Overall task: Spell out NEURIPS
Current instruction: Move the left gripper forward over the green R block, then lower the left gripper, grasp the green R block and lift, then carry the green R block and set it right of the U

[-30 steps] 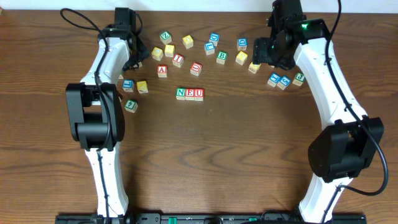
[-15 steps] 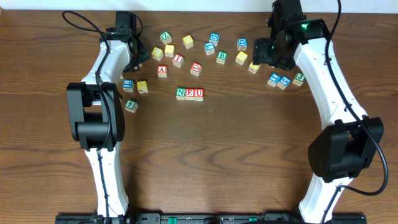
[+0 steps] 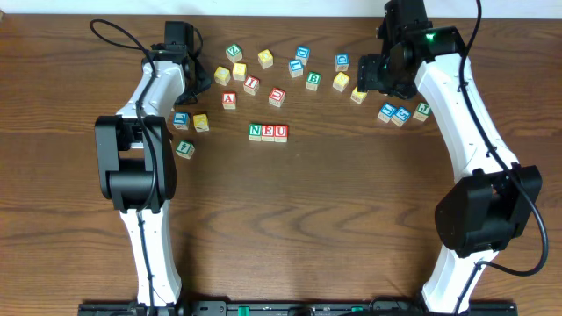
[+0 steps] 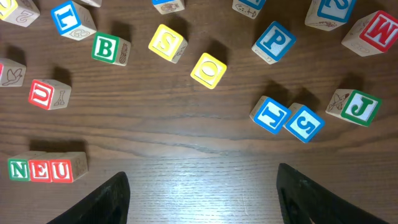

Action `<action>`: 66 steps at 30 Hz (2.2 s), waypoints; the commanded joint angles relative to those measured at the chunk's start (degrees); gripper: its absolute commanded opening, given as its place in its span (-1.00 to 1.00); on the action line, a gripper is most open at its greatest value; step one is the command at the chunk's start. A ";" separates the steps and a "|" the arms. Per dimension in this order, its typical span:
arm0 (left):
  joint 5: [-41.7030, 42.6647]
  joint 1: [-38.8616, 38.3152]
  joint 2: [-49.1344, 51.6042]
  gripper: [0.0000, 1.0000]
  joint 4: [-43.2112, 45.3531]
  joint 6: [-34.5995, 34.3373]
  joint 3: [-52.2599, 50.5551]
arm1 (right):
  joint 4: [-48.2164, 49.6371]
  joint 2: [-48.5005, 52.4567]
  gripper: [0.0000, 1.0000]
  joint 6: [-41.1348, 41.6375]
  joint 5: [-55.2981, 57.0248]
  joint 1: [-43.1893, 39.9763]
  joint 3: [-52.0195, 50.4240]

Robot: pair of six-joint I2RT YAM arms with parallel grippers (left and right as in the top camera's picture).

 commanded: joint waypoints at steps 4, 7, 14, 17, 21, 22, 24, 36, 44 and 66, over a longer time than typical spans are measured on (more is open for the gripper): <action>-1.09 0.20 0.59 -0.26 -0.07 0.72 -0.70 | -0.13 -0.13 0.39 -0.76 0.09 0.61 0.90; -1.07 0.17 0.55 -0.29 -0.31 0.72 -0.63 | -0.13 -0.13 0.39 -0.79 0.09 0.61 0.90; -1.01 0.17 -1.31 -0.30 -1.42 1.42 -0.63 | -0.15 -0.13 0.39 -0.98 0.09 0.61 0.90; -0.17 0.17 -2.97 -0.30 -1.79 2.67 -0.63 | -0.15 -0.13 0.40 -0.98 0.09 0.61 0.90; 3.02 0.17 -5.53 -0.30 -2.05 6.40 -0.61 | -0.15 -0.13 0.40 -0.98 0.09 0.61 0.90; 3.52 0.17 -6.03 -0.30 -2.21 6.84 -0.63 | -0.15 -0.13 0.40 -0.98 0.09 0.61 0.90; 3.50 0.17 -7.28 -0.30 -2.89 6.97 -0.63 | -0.17 -0.13 0.41 -0.98 0.09 0.61 0.90; 8.11 -0.83 -9.09 -0.35 -5.68 7.02 -0.57 | -0.24 -0.13 0.41 -1.03 0.11 0.59 0.90; 8.00 -5.64 -17.09 -0.36 -9.53 11.78 -0.52 | 0.37 -0.13 0.42 -1.14 0.55 0.39 0.90; 8.00 -28.52 -14.91 -0.36 -17.86 5.70 -0.76 | 1.25 -0.13 0.43 0.17 1.75 -6.78 0.90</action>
